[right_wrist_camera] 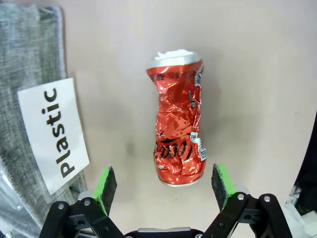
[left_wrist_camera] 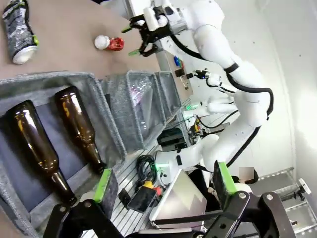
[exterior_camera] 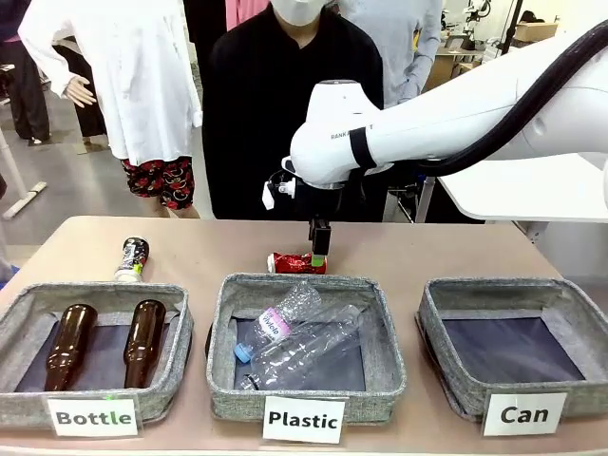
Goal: Sort the can waste into the basket.
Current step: Pick up the can waste from the table and place it in the right Fabric basket.
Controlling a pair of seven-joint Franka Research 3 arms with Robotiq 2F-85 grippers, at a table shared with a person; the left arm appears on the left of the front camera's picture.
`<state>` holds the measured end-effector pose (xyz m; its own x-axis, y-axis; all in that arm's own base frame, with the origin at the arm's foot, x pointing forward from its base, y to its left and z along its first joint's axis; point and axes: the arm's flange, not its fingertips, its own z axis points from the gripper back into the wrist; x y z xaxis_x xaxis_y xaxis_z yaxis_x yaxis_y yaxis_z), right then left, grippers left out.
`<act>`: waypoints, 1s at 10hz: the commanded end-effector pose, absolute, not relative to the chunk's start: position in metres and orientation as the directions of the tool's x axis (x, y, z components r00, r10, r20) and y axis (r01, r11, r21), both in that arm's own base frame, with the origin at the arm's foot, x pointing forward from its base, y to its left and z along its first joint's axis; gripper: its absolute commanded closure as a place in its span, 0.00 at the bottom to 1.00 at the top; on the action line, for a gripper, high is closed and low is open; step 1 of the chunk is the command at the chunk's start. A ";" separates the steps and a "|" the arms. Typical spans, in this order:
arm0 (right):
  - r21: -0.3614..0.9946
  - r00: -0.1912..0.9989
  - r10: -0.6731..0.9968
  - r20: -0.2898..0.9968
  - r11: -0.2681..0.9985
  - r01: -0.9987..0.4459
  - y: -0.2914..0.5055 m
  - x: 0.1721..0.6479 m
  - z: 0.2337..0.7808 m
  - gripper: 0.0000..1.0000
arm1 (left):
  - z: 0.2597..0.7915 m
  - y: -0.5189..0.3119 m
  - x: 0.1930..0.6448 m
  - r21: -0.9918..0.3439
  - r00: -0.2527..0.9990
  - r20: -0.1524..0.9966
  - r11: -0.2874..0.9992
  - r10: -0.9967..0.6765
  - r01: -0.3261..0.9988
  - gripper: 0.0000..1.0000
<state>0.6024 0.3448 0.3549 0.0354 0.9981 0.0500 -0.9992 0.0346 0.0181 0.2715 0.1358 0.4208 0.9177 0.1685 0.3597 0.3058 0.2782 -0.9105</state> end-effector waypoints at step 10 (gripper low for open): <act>0.002 0.134 0.990 -0.031 0.134 -0.991 0.353 0.629 0.302 0.00 | 0.429 0.137 0.263 -0.917 0.919 0.355 0.256 0.172 0.307 0.00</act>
<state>0.6193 0.3501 0.2989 0.1367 0.9903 -0.0238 -0.9905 0.1370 0.0125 0.2663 0.1364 0.4284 0.9139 0.1727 0.3675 0.3162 0.2652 -0.9109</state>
